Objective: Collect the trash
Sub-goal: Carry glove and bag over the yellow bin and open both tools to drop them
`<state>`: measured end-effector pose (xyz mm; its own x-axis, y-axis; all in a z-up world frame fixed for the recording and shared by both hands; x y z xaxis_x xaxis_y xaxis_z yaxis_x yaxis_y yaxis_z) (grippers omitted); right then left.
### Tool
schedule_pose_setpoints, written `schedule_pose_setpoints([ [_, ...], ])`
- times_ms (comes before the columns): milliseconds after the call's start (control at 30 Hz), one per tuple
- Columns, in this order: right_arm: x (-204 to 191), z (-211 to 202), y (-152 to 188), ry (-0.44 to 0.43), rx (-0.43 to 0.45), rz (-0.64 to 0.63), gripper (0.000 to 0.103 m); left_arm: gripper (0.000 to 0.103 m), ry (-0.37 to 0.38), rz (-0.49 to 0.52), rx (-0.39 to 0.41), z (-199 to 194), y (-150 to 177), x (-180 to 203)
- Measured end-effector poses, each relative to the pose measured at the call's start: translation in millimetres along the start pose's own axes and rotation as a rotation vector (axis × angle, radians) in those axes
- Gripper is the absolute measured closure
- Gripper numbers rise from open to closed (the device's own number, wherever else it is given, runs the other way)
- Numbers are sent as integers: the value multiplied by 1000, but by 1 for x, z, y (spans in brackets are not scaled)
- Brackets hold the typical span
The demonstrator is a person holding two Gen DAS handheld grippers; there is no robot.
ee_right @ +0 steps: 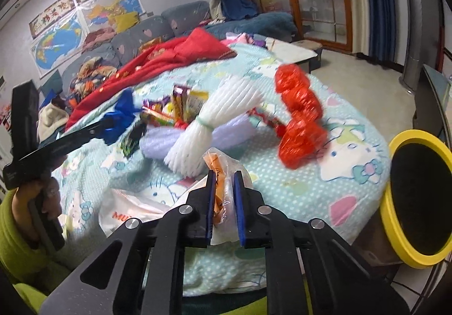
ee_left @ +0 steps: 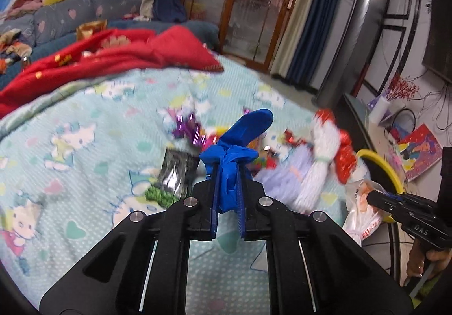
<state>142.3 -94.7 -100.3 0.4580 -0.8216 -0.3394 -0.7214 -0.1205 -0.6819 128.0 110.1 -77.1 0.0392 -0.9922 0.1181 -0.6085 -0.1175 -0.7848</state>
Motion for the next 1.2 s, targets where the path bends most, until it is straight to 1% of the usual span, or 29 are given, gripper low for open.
schedule_pose_setpoints([
  [100, 8, -11, -13, 11, 38, 28, 91, 97, 18, 25, 35, -10, -13, 11],
  [300, 30, -41, -39, 58, 140, 65, 91, 97, 68, 85, 63, -14, -30, 49],
  [367, 37, -49, -46, 74, 168, 75, 91, 97, 82, 100, 68, -12, -34, 59],
  [600, 80, -78, -64, 153, 253, 160, 91, 97, 144, 153, 61, -2, -43, 102],
  [967, 166, -132, -81, 345, 399, 289, 91, 97, 239, 223, 48, 19, -51, 163],
  [1200, 206, -156, -80, 446, 449, 345, 91, 97, 309, 280, 28, 34, -47, 207],
])
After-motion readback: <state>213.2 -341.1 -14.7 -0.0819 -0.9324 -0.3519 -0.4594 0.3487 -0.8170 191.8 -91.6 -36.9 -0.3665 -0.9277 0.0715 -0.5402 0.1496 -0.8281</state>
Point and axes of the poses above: each gripper's, at about its wrist camera, not at the fingertips, and z roughly the way its jaws point, x to its right, y to its underside, the point moved 10 cm from there along z, roughly the way its jaws point, and after that the axes turned 7 degrees about z, right-handed, at the moved point
